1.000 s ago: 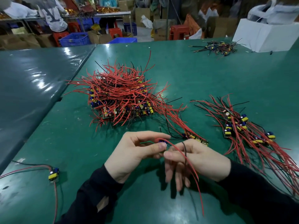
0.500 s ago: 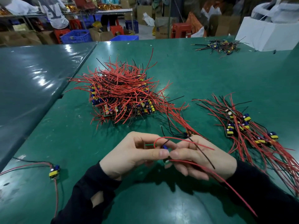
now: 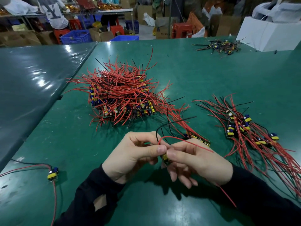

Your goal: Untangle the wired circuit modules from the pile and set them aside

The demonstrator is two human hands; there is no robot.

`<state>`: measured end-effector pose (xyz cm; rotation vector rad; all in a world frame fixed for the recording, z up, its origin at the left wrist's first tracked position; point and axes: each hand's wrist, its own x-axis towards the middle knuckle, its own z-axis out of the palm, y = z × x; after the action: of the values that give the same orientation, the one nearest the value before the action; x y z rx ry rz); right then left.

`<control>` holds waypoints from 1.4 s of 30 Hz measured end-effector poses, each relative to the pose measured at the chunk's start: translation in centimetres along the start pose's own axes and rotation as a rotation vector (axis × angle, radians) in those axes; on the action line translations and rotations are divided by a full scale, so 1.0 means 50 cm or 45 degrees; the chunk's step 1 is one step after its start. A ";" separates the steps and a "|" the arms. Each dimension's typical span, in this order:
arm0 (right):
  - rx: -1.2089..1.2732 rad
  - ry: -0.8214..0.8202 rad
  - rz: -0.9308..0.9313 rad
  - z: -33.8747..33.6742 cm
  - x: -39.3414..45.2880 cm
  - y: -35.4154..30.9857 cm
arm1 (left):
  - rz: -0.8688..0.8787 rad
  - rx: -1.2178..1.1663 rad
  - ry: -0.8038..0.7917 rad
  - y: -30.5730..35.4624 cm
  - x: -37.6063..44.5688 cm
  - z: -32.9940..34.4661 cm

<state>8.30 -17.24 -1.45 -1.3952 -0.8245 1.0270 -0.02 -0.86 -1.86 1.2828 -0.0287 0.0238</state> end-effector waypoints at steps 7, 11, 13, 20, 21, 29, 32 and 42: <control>-0.135 0.137 -0.073 0.004 0.003 0.001 | 0.052 0.154 0.192 0.000 0.003 0.007; -0.125 0.249 -0.105 0.002 0.002 0.002 | 0.069 0.165 0.340 0.004 0.006 0.016; -0.112 0.263 -0.068 0.004 0.004 0.005 | 0.074 0.160 0.440 0.001 0.009 0.017; -0.147 0.247 -0.013 0.010 0.005 0.006 | 0.185 0.257 0.647 -0.010 0.010 0.027; -0.129 0.223 -0.009 0.010 0.004 0.004 | 0.139 0.184 0.648 -0.009 0.010 0.027; -0.060 0.183 0.092 0.020 0.010 0.011 | -0.195 -0.267 0.564 0.013 0.009 0.029; 0.068 0.277 -0.008 0.017 0.012 0.012 | -0.134 -0.239 0.543 0.013 0.008 0.032; 0.208 0.158 -0.049 0.021 0.008 0.009 | -0.173 -0.464 0.473 0.002 0.009 0.024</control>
<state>7.45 -16.54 -1.89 -1.2854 -0.6592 0.9473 0.42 -1.98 -1.40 0.8983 0.3584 0.1339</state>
